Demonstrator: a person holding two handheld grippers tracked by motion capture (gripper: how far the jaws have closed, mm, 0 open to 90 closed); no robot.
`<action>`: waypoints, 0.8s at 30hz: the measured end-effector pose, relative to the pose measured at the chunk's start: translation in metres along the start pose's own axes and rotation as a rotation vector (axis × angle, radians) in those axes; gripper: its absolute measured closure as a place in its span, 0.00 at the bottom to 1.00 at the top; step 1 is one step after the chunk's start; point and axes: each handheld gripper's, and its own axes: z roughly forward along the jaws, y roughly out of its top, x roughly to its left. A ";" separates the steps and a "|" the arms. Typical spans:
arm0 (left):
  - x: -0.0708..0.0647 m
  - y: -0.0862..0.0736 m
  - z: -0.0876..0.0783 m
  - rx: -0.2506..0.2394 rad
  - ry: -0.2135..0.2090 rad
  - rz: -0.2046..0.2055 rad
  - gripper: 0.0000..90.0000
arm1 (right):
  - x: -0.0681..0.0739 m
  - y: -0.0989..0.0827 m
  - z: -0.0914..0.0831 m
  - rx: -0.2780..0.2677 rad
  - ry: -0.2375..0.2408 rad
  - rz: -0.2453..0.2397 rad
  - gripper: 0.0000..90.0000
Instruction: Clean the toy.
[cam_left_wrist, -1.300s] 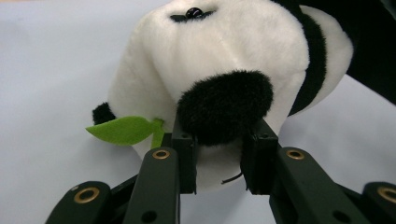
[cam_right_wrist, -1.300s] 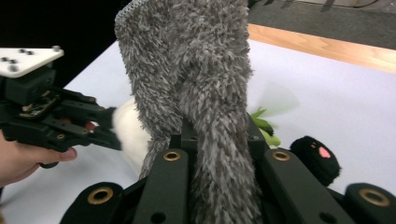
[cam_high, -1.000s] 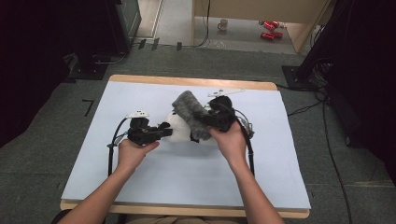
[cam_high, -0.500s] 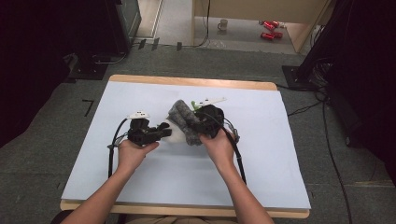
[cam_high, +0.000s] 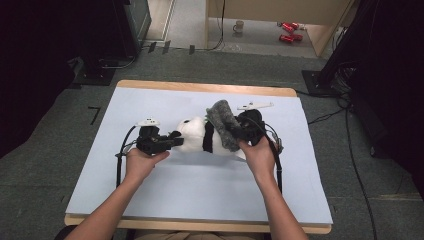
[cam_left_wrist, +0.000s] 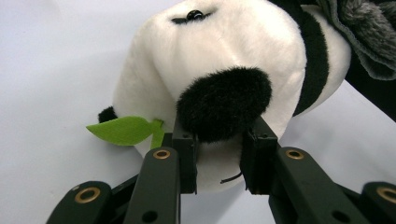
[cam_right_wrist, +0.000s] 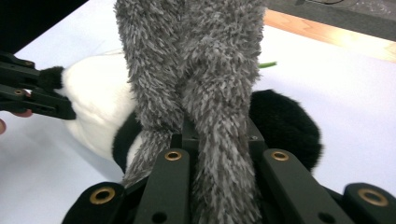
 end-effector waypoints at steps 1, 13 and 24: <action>0.000 0.000 0.000 0.000 0.001 -0.001 0.79 | -0.001 -0.001 -0.001 0.000 -0.003 -0.001 0.88; 0.001 -0.001 0.000 -0.007 0.002 -0.011 0.79 | -0.007 0.005 -0.020 -0.046 0.034 0.053 0.88; -0.003 0.000 -0.001 -0.015 0.010 -0.002 0.79 | 0.058 0.025 0.021 -0.009 0.135 -0.034 0.88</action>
